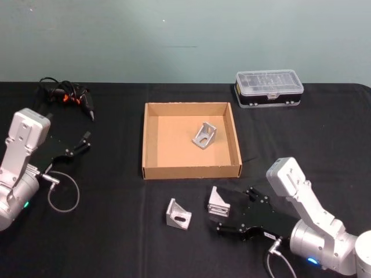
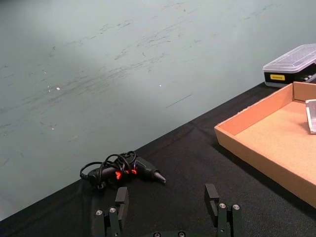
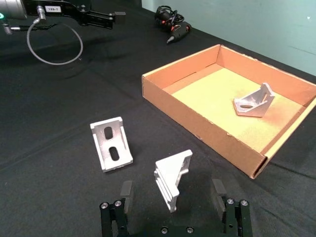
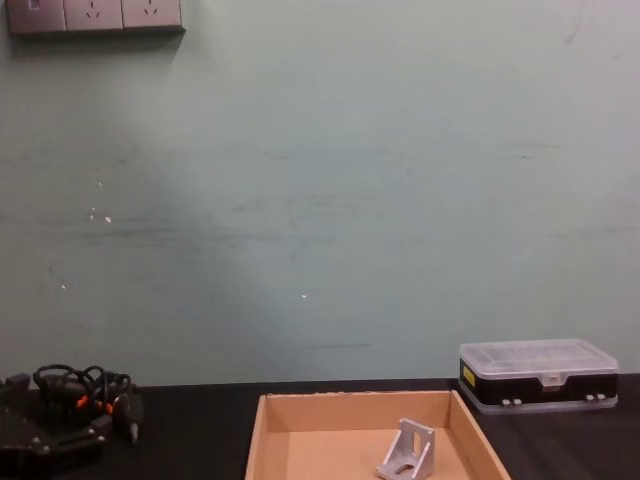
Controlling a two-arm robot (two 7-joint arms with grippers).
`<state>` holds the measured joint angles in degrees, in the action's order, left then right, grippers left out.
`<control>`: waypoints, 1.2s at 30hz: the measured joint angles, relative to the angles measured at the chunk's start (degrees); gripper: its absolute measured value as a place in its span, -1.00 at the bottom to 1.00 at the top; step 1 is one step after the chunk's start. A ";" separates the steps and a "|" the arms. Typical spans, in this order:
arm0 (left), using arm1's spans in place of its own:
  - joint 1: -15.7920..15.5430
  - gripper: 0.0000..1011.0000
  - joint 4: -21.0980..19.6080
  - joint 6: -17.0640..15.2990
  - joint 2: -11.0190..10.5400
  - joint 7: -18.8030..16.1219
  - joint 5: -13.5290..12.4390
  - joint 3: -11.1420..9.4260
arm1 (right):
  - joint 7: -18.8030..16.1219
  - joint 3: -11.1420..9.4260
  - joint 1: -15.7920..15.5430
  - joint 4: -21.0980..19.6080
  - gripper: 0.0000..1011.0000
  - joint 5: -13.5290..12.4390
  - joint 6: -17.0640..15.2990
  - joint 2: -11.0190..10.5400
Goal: Use one hand to pick up the angle iron from the table and place it into the box.
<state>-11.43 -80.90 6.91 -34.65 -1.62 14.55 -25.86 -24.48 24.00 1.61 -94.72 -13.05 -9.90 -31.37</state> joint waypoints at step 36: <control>0.00 1.00 0.00 0.00 0.00 0.00 0.00 0.00 | -0.81 1.29 3.32 4.59 0.51 1.65 0.01 3.65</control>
<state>-11.43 -80.90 6.91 -34.65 -1.62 14.54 -25.86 -25.29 25.29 4.93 -90.13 -11.40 -9.89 -27.72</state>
